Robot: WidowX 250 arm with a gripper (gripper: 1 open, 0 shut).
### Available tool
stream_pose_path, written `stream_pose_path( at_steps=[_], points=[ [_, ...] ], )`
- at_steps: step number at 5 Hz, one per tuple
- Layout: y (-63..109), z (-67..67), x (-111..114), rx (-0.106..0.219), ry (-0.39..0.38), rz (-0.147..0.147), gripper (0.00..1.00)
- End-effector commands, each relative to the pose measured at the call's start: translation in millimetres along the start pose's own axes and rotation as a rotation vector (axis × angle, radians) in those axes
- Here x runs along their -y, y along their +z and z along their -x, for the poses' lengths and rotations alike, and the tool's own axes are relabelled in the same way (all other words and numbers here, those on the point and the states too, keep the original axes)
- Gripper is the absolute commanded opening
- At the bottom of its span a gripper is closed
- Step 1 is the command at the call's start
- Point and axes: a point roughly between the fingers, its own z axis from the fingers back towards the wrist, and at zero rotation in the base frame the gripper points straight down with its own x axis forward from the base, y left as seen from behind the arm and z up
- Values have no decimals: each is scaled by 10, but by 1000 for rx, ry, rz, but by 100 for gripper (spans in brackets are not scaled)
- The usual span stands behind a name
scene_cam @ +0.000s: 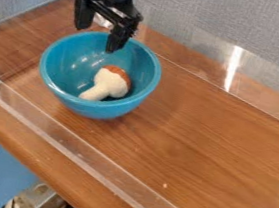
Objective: Put the mushroom in the blue bowl
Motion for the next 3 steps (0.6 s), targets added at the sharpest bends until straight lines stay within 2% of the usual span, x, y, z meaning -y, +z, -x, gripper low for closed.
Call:
stream_pose_path(
  at_steps=[1,2,3],
  points=[
    [290,-103,-134,93,-72,-19,100],
    [335,-182,-241,109,-150,-20,100],
    [280,-146,-292,79,-62,-27,100]
  ],
)
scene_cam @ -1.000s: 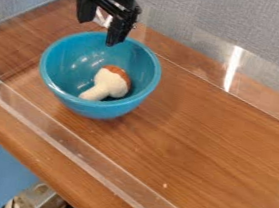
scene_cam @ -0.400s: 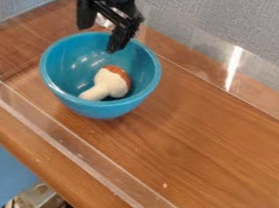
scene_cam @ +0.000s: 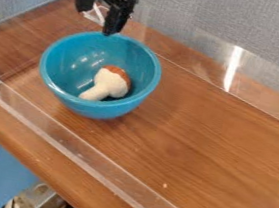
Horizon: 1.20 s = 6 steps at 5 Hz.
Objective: Put the mushroom in the blue bowl
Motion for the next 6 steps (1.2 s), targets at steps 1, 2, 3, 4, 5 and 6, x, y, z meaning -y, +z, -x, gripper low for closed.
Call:
stream_pose_path(
  at_steps=[1,2,3,4,5,6],
  points=[
    [154,37,-103,26,94,-19,100],
    [128,77,-22,12,128,-16,100],
    [90,109,77,5,142,-8,100],
    [142,74,70,21,96,0,100],
    [189,41,64,36,52,8,100],
    [296,112,25,54,-18,14,100]
  ],
)
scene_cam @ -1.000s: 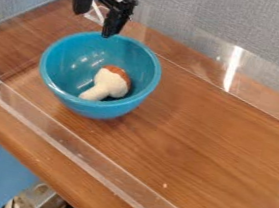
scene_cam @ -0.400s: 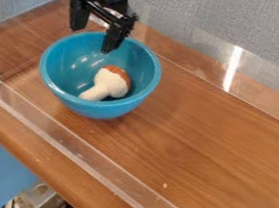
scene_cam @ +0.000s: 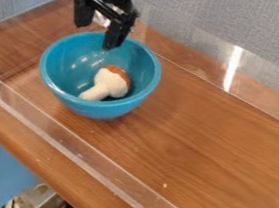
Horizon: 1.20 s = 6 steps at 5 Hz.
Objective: Put the mushroom in the blue bowl
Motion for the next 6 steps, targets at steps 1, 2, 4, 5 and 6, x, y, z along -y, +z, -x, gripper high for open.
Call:
stream_pose_path(
  at_steps=[1,2,4,5,6],
  points=[
    [323,75,-122,79,-48,-19,100],
    [202,164,-167,67,-73,-15,100],
    [143,272,-120,54,-30,-6,100],
    [233,267,-46,60,13,1,100],
    [286,258,30,62,47,7,100]
  ],
)
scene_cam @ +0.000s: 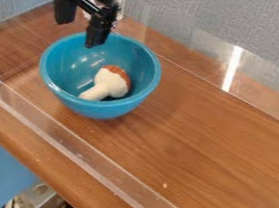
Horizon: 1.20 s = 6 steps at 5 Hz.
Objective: Put the mushroom in the blue bowl
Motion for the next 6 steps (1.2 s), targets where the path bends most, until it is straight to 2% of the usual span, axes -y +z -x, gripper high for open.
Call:
stream_pose_path(
  at_steps=[1,2,3,4,6],
  points=[
    [351,-4,171,74,42,-19,100],
    [416,-1,322,66,55,-13,100],
    [403,-70,193,67,-35,-6,100],
    [417,-65,131,55,-46,3,100],
    [306,-22,-83,17,-33,9,100]
  ],
)
